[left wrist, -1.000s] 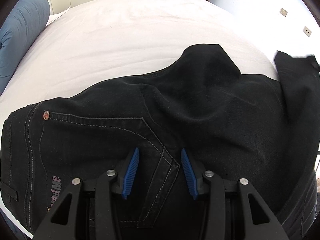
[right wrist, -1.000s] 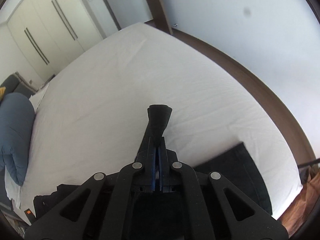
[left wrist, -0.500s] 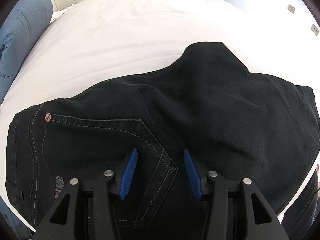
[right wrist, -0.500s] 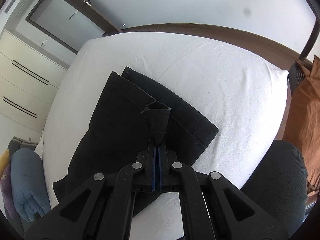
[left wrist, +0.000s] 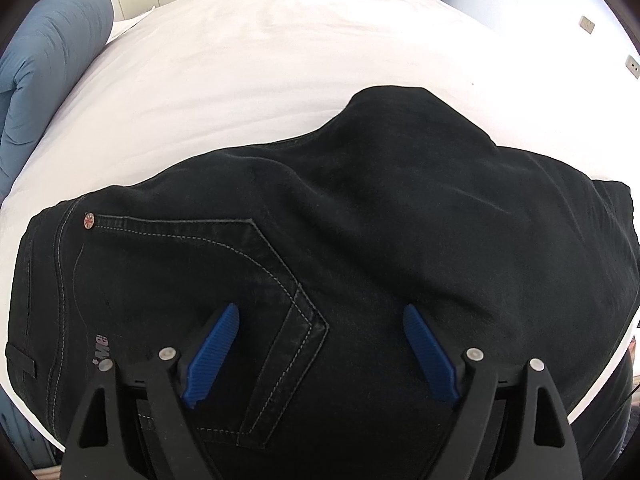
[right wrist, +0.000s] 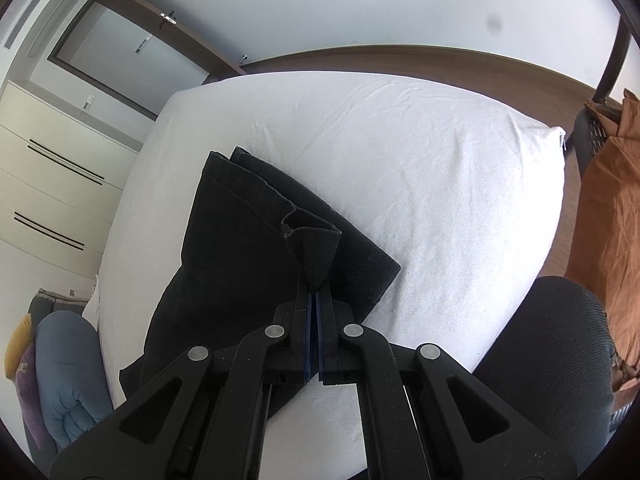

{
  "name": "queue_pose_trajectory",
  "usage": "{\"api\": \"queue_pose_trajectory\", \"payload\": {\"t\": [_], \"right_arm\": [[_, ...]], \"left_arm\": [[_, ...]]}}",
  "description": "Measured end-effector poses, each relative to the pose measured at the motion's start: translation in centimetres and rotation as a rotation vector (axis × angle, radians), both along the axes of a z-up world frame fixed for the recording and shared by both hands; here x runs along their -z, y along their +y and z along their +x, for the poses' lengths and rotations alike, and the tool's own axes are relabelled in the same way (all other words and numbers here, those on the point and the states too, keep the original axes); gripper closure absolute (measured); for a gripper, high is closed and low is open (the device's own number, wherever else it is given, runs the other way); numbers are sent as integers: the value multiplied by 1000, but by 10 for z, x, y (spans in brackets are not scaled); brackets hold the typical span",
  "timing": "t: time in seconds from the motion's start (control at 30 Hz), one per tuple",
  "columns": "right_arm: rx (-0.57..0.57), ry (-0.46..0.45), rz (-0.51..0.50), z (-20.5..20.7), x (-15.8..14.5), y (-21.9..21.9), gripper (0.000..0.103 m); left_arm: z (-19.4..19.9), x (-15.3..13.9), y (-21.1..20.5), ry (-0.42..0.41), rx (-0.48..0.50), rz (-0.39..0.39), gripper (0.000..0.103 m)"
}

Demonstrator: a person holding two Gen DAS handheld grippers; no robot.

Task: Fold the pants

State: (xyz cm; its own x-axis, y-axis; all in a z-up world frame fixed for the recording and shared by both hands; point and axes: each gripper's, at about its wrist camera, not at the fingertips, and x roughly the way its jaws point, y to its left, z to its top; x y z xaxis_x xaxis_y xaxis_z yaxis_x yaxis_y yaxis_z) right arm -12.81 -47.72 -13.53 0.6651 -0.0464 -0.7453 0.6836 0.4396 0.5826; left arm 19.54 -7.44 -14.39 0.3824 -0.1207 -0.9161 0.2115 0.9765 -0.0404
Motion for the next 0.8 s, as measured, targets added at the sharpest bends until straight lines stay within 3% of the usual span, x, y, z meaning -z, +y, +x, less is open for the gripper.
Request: {"api": "queue_pose_trajectory", "payload": {"t": [0.4, 0.8], "right_arm": [[9, 5, 33, -8, 6, -1, 103], [13, 20, 41, -14, 9, 2, 103]], "left_arm": [[-8, 8, -14, -15, 27, 14, 10], [-30, 29, 3, -53, 23, -15, 4]]}}
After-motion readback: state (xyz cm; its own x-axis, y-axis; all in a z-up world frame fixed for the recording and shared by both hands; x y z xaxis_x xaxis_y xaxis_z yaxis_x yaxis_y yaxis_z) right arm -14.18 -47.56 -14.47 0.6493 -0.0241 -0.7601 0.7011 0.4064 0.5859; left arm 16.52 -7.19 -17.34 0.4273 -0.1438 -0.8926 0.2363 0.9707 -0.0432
